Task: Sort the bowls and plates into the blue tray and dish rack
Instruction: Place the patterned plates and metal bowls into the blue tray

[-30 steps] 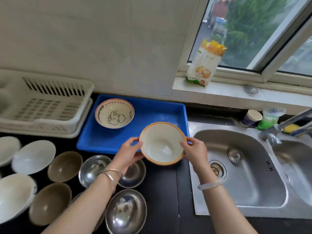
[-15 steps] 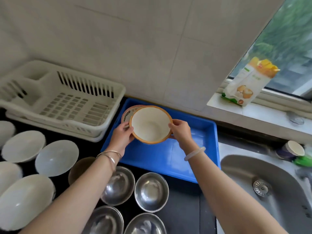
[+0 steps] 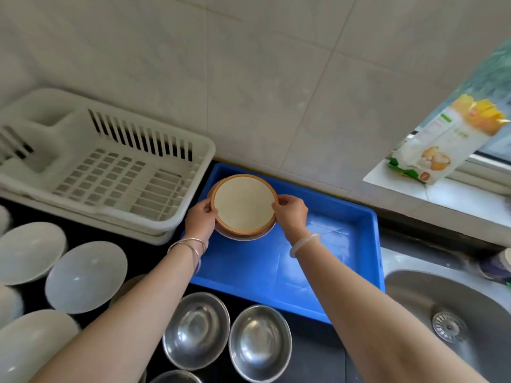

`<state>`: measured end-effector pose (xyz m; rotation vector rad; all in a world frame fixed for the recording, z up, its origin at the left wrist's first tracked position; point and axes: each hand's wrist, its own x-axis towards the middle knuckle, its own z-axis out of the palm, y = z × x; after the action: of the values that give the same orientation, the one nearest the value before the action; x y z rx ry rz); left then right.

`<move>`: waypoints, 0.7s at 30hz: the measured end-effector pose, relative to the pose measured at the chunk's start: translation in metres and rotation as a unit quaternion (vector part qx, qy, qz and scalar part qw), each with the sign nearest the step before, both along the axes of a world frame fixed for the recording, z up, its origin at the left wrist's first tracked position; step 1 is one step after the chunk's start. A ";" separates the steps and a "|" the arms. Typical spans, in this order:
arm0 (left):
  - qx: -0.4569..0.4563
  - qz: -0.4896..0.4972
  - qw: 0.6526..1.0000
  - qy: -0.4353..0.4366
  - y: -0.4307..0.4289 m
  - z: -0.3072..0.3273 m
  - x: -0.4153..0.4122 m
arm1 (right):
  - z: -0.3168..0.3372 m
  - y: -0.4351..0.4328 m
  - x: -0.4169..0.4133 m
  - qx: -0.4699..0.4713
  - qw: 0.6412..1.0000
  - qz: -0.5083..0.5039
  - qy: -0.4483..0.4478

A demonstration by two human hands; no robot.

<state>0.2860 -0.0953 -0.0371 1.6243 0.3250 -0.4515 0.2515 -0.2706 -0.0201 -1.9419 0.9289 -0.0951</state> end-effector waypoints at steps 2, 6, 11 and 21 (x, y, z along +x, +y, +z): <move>0.007 -0.004 1.000 -0.002 -0.001 -0.004 0.002 | -0.003 0.000 0.002 -0.005 1.000 -0.004 0.004; 0.006 -0.002 1.000 -0.008 -0.001 -0.008 0.004 | -0.009 -0.001 0.004 -0.009 1.000 -0.007 0.000; 0.022 0.040 0.998 -0.041 -0.006 -0.008 0.003 | -0.010 -0.001 0.002 -0.001 1.000 0.003 -0.004; 0.007 0.061 0.996 -0.061 -0.007 -0.003 -0.017 | 0.005 0.012 -0.020 0.007 0.999 0.039 -0.028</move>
<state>0.2690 -0.1020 -0.0403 1.6274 0.3336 -0.2563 0.2317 -0.2586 -0.0154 -1.9506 0.8132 -0.0979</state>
